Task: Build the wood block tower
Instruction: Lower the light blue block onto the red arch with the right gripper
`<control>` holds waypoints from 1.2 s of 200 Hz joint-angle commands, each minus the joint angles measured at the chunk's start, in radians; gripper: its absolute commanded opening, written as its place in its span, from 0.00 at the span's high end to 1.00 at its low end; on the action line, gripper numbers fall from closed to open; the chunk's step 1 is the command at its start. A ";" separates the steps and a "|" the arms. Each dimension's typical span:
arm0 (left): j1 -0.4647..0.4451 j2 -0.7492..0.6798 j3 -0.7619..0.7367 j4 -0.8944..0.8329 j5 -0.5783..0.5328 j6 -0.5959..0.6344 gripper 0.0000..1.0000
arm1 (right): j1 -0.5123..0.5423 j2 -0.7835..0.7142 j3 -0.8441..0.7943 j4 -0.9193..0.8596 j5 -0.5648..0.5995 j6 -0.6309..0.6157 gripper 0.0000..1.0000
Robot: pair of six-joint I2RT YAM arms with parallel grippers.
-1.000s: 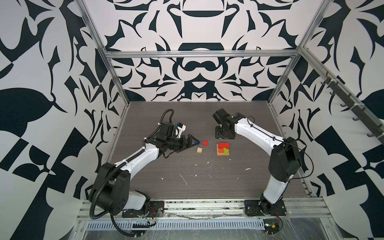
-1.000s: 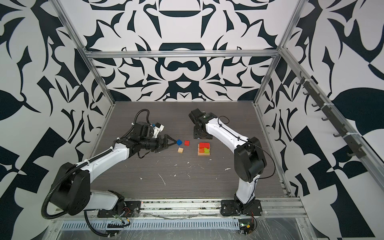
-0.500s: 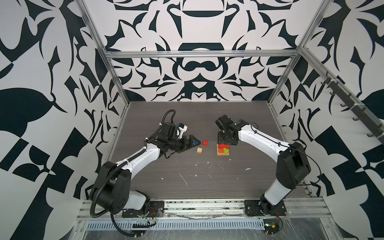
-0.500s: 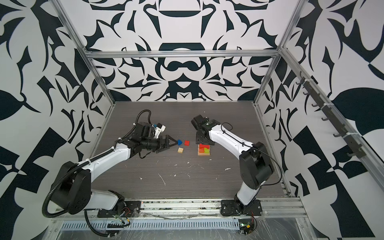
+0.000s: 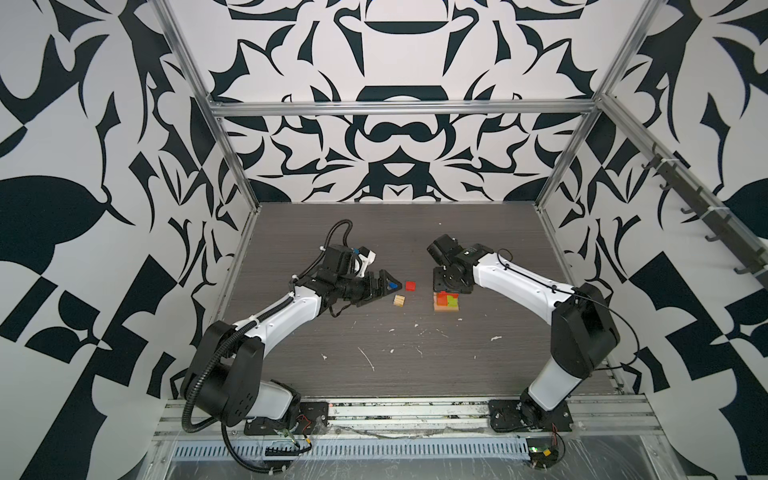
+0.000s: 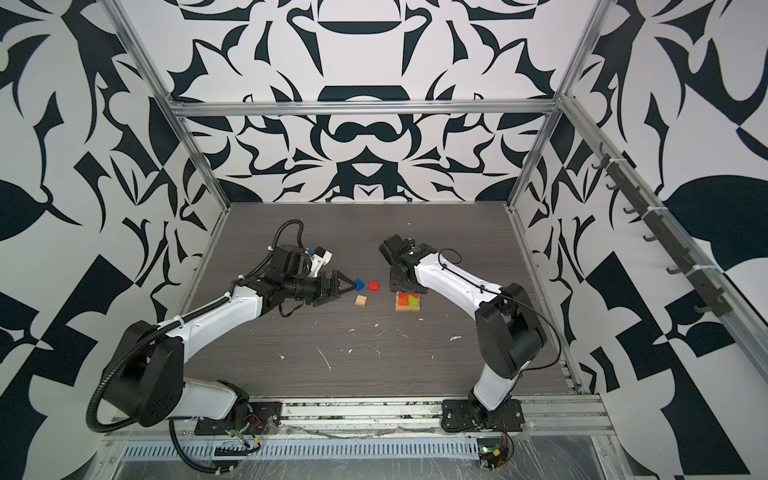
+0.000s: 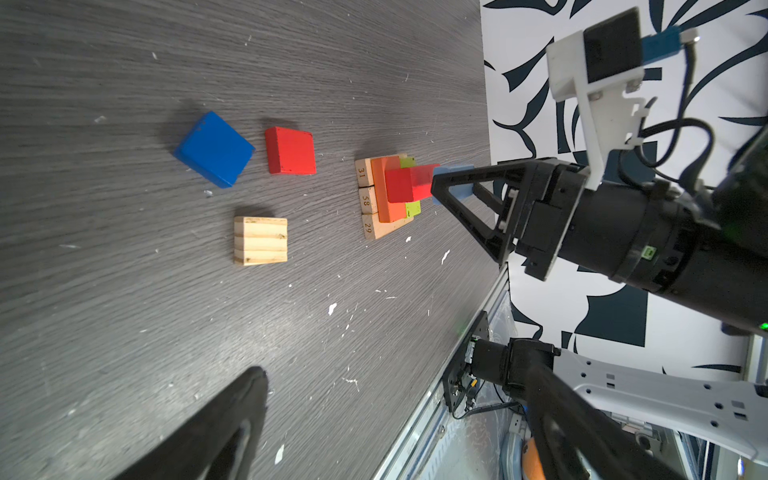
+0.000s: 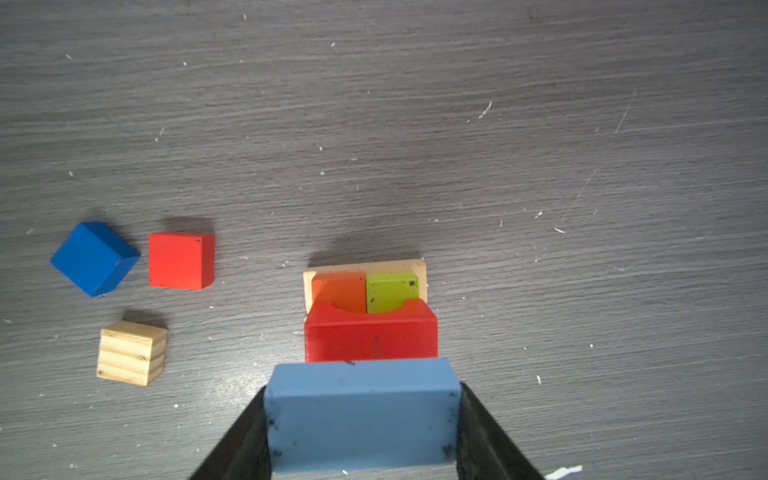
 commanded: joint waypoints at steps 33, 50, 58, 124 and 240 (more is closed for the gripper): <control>-0.007 0.004 -0.005 0.012 0.004 -0.004 0.00 | 0.006 -0.006 -0.026 0.031 0.040 0.010 0.59; -0.007 0.005 -0.004 0.011 0.005 -0.006 0.00 | 0.007 -0.004 -0.035 0.043 0.041 0.010 0.59; -0.008 0.002 -0.004 0.011 0.005 -0.006 0.00 | 0.006 -0.003 -0.038 0.051 0.039 0.010 0.59; -0.010 -0.006 -0.002 0.002 0.002 -0.006 0.00 | 0.006 0.004 -0.047 0.066 0.047 0.006 0.59; -0.013 0.003 0.007 -0.003 0.002 -0.001 0.01 | 0.006 0.013 -0.051 0.064 0.047 0.001 0.59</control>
